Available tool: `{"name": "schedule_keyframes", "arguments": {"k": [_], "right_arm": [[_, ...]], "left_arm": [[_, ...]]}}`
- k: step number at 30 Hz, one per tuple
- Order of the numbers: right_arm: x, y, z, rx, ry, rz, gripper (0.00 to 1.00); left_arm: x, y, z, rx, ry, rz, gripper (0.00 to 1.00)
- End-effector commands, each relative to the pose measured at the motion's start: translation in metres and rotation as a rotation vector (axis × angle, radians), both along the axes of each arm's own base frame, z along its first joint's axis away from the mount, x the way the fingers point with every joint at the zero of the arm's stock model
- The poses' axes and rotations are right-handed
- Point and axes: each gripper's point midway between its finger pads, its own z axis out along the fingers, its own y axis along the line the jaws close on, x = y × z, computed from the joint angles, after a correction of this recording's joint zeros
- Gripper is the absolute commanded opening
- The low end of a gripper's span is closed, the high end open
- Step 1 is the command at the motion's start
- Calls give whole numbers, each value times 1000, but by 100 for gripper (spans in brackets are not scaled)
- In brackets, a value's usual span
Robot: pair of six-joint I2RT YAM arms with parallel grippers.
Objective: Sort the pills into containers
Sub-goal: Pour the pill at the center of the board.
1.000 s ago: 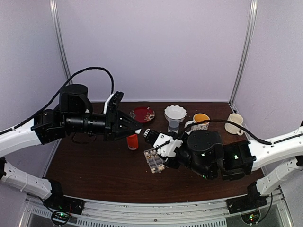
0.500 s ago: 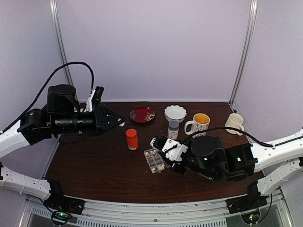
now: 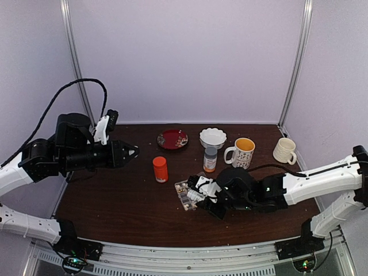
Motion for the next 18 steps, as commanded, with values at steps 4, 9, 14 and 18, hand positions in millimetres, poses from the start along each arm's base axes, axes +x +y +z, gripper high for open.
{"name": "schedule_keyframes", "arguments": {"k": [4,9,14,18], "right_arm": [[10,1,-38,-1,220,-51,0],[25,3,-51,-29,303,-108,0],[35,3,-63,-80,362,-157,0],[40,4,-70,-95,383,-186,0]], "left_arm": [[6,8,-4,50,-56,15,0],[6,7,-8,66,-58,11,0],[6,7,-14,80,-52,7,0],[6,6,-17,85,-47,6,0]]}}
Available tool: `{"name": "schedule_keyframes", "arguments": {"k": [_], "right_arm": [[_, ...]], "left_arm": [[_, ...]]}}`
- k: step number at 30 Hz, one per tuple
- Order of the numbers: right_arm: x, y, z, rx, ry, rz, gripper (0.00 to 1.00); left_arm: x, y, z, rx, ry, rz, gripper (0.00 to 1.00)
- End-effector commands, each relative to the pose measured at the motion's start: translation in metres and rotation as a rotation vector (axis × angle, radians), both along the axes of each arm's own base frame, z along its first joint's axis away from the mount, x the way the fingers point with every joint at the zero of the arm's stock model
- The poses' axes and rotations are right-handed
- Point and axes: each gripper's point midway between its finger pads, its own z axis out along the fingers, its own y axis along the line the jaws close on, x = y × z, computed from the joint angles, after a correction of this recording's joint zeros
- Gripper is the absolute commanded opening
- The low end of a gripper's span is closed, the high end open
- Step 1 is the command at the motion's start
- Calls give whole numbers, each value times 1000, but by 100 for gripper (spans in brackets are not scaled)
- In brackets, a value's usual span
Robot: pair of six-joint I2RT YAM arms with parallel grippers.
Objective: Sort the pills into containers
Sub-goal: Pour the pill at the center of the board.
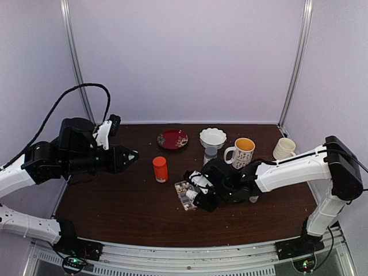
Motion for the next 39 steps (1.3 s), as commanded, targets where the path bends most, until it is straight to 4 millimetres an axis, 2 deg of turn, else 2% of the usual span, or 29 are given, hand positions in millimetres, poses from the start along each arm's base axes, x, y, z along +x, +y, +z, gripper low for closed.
{"name": "schedule_keyframes", "arguments": {"k": [1,9,27,39], "right_arm": [[5,-1,-5,-10,53,-46,0],[18,-2,-3,2,81,-99,0],[24,-9,-16,-103,163,-135,0],[28,-4,-8,-87,147,-126,0]], "left_arm": [[5,1,1,2,-26,9,0],[4,0,-1,7,-22,5,0],[5,-4,-10,24,-4,-4,0],[5,-7,-12,30,4,-17,0]]}}
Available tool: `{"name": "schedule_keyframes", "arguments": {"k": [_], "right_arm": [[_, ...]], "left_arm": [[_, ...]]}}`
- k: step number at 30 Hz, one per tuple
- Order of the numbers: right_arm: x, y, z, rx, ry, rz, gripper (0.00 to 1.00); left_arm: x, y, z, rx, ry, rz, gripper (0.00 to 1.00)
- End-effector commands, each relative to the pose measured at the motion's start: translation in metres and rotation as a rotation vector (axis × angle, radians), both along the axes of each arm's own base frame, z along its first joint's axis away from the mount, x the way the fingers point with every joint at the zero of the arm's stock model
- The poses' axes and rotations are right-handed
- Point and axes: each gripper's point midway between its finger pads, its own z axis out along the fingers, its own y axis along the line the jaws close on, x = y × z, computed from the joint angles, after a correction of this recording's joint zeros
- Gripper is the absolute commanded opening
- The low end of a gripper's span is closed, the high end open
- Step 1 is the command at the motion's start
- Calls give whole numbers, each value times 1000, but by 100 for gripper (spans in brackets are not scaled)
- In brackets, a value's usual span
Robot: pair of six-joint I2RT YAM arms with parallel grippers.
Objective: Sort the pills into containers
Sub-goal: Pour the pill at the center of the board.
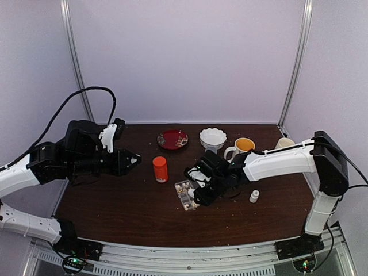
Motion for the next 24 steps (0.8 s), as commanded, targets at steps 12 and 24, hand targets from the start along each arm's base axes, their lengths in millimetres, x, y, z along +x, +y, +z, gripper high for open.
{"name": "schedule_keyframes", "arguments": {"k": [12,24], "right_arm": [[6,4,10,8,-17,-4,0],[9,2,8,-36,-22,-4,0]], "left_arm": [[4,-8,4,-7,-11,-21,0],[3,-10,0,-1,0,-29,0]]}}
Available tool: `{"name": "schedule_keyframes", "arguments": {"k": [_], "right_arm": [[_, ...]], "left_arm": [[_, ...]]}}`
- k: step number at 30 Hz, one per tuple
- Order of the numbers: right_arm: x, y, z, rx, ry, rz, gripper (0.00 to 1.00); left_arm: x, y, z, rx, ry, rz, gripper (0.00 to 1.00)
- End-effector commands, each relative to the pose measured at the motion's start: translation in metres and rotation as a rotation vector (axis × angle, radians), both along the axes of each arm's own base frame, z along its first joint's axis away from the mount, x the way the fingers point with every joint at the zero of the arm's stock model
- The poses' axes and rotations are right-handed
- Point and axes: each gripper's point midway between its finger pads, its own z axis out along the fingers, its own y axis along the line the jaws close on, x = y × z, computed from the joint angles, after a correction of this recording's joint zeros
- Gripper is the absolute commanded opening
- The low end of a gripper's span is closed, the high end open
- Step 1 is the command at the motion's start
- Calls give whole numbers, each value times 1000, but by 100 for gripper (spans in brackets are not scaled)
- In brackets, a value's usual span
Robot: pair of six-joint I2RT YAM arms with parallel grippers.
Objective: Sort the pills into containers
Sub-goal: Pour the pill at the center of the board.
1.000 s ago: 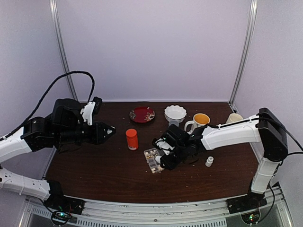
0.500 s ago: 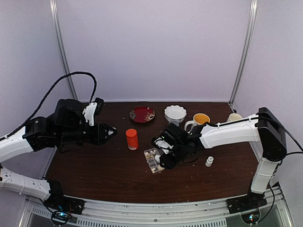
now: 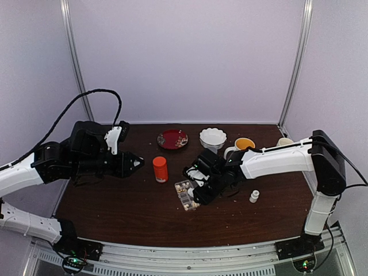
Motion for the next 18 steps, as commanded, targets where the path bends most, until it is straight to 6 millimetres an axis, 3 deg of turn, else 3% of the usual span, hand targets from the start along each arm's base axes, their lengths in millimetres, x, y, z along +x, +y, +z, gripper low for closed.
{"name": "schedule_keyframes", "arguments": {"k": [1,3,7,18], "right_arm": [[9,-2,5,-12,-39,-24,0],[13,-11,0,-86,-41,-44,0],[6,1,7,11,-22,-25,0],[7,3,8,-15,-11,-21,0]], "left_arm": [[3,-3,11,-28,-25,-5,0],[3,-2,10,-27,-25,-3,0],[4,-3,9,-26,-24,-2,0],[3,-5,8,-25,-17,-12,0]]}}
